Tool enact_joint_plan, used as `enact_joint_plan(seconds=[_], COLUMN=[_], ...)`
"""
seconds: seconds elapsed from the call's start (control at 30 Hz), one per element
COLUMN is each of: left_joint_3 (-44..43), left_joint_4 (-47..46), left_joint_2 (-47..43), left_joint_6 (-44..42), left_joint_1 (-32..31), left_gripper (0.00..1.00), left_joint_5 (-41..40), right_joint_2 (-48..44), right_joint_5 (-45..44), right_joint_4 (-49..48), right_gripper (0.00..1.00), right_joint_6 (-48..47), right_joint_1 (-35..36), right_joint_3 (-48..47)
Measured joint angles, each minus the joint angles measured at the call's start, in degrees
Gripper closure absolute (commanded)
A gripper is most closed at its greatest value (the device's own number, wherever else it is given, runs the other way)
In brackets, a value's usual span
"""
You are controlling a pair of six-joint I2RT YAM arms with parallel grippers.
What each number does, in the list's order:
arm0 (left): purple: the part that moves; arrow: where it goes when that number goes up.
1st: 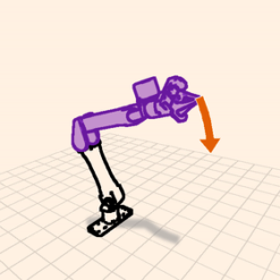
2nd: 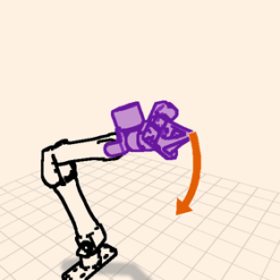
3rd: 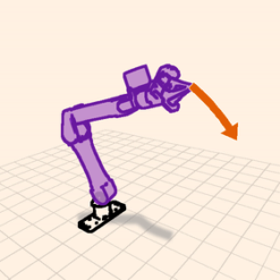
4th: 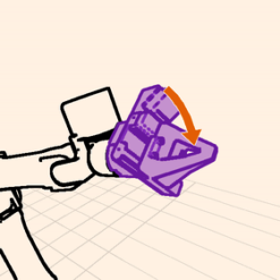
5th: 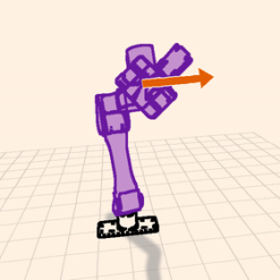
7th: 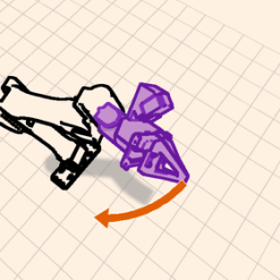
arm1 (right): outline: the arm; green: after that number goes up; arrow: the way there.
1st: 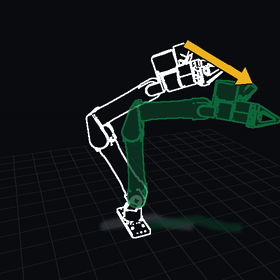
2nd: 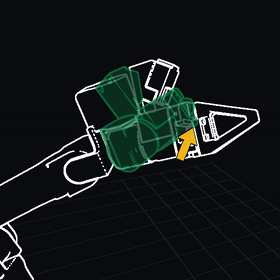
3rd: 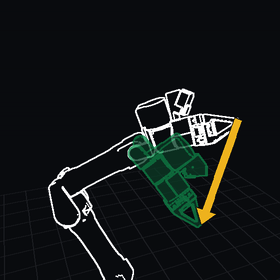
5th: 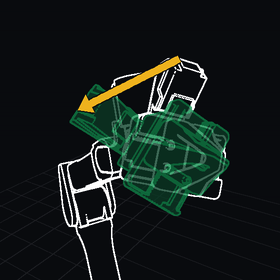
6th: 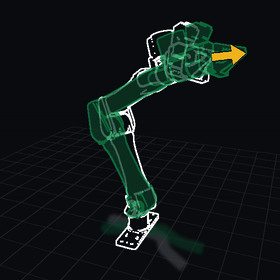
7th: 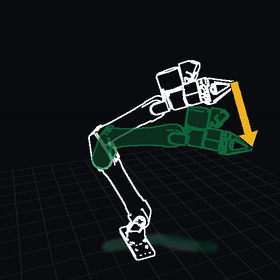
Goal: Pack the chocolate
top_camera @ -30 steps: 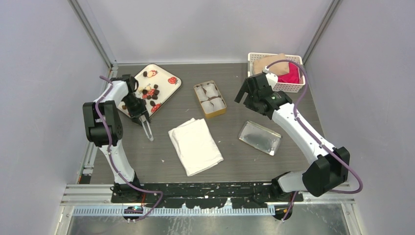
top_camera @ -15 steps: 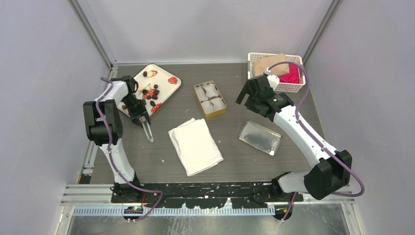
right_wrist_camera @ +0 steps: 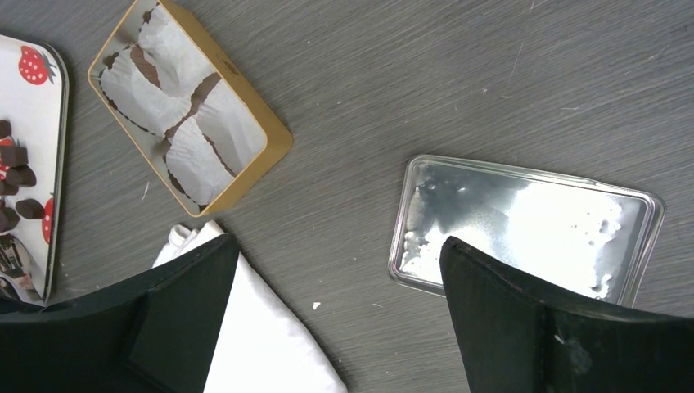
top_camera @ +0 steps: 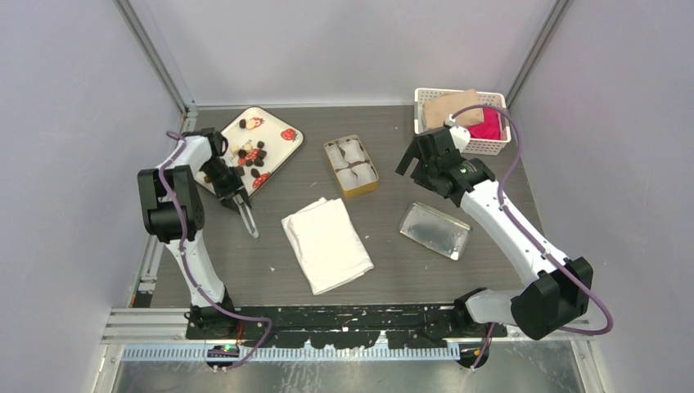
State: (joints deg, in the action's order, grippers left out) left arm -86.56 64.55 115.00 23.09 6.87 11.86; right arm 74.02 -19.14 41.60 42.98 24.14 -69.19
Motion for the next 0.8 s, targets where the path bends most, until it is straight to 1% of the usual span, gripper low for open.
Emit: enact_joint_plan(seconds=[0.33,0.63,0.8], left_joint_3=[-0.55,-2.19,-4.00], left_joint_4=[0.42,2.27,3.76], left_joint_2=[-0.24,-5.97,-8.13], left_joint_6=[-0.94,-2.14,-3.93], left_joint_1=[0.00,-0.13,-1.92], left_gripper=[1.00,1.00,1.00], left_joint_5=[0.20,0.85,1.42], right_joint_2=[-0.55,-0.70,-0.70], right_joint_5=[-0.07,-0.04,-0.04], right_joint_4=[0.09,0.04,0.04], right_gripper=[0.02,0.02,0.02], right_joint_6=[0.33,0.48,0.39], right_joint_1=[0.00,0.00,0.00], right_joint_3=[0.74,0.76,0.76])
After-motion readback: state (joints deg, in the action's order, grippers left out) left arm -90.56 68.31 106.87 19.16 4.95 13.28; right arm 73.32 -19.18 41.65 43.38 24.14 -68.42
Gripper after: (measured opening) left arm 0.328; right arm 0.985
